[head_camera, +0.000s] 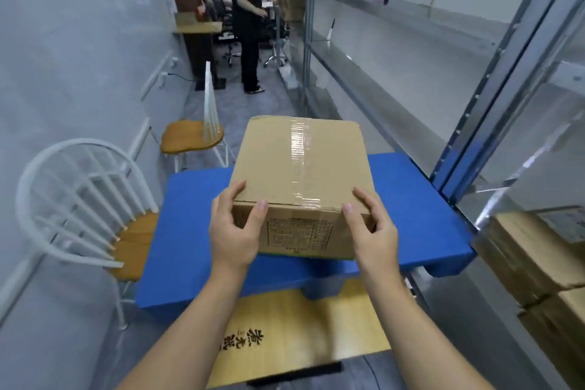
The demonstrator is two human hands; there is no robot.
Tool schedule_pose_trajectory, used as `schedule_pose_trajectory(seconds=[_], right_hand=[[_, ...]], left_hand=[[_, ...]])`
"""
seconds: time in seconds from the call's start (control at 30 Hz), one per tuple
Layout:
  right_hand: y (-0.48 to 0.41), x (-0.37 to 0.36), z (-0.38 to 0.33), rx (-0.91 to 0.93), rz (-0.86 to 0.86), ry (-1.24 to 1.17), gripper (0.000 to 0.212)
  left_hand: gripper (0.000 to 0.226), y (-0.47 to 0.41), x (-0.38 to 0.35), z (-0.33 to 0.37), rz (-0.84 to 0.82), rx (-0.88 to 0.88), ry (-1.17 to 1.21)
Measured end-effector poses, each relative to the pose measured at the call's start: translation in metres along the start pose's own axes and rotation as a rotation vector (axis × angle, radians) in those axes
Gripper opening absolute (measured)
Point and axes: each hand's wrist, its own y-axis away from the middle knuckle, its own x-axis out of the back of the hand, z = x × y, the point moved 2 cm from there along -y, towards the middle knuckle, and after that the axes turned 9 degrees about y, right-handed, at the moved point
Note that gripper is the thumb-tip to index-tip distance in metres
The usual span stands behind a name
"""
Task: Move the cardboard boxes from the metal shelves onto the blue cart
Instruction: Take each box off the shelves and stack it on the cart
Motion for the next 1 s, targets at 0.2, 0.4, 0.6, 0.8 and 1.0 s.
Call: schedule_pose_trajectory(seconds=[0.2,0.4,0.6,0.8,1.0], right_hand=[[-0.026,-0.096,-0.002,-0.001,-0.132,-0.006,0.031],[-0.055,-0.182,-0.007,-0.012,-0.207,0.004,0.038],[-0.074,-0.242,-0.006,-0.03,-0.25,0.038,0.029],[-0.088,-0.273,0.0,-0.052,-0.271,0.062,0.03],[-0.098,-0.284,0.004,-0.074,-0.262,0.064,0.029]], left_hand=[[0.049,-0.051,0.062,-0.033,0.139,0.014,-0.05],[0.049,-0.107,0.113,-0.069,0.201,0.051,-0.066],[0.045,-0.145,0.148,-0.1,0.22,0.089,-0.081],[0.047,-0.162,0.161,-0.122,0.22,0.119,-0.108],[0.041,-0.181,0.163,-0.13,0.185,0.153,-0.122]])
